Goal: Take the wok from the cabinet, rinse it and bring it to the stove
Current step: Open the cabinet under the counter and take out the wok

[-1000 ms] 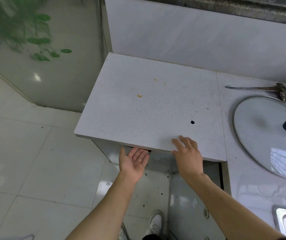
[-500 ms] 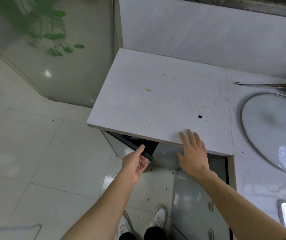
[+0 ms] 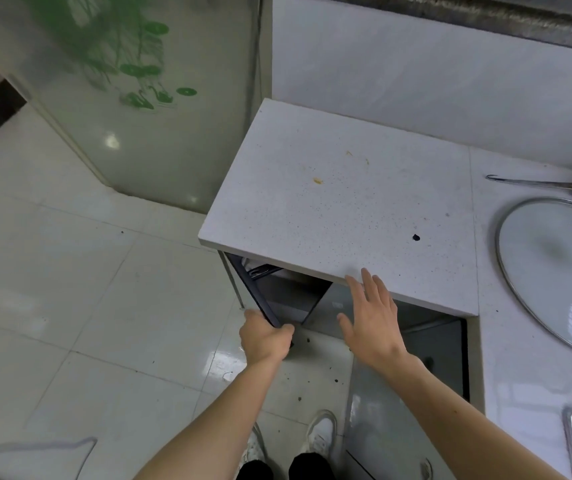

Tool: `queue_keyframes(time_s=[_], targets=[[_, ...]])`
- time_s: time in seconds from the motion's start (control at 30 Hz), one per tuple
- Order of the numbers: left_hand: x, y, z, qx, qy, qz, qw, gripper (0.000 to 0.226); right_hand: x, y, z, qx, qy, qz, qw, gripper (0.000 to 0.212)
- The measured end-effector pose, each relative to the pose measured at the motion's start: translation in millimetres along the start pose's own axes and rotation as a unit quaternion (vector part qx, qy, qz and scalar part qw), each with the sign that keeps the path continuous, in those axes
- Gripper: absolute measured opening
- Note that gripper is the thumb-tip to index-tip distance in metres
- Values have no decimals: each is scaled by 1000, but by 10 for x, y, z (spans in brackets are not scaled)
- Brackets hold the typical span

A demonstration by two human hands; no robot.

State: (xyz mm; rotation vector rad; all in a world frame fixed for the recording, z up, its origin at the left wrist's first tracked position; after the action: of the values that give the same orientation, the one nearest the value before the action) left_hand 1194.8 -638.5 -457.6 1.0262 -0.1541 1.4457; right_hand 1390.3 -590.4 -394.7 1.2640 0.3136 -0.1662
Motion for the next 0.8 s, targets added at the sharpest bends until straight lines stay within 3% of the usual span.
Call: queue_keyframes(time_s=[0.1, 0.17, 0.33, 0.63, 0.8], targets=[[31, 168, 64, 28, -122, -87, 988, 91, -92, -22, 6, -3, -1, -7, 1000, 69], [52, 227, 106, 31, -200, -207, 957, 105, -160, -29, 15, -5, 0, -10, 1000, 68], [-138, 415, 105, -15, -242, -349, 905, 95, -340, -27, 45, -5, 15, -7, 1000, 66], [-395, 1134, -193, -23, -302, -414, 859, 94, -642, -153, 48, -11, 18, -4, 1000, 66], [-421, 1229, -268, -51, -296, -418, 857, 96, -703, -223, 74, -25, 16, -1, 1000, 64]])
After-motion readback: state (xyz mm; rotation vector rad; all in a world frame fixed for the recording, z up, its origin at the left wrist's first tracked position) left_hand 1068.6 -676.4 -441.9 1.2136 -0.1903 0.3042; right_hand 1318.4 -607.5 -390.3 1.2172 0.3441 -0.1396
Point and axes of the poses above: each hand's wrist, its own z-axis away from the middle knuckle, its own y-axis out of the back of the hand, x = y × z, the point moved 6 cm from there along -z, towards the middle knuckle, and after that the axes turned 1 degree about -z, right-handed, at the moved point
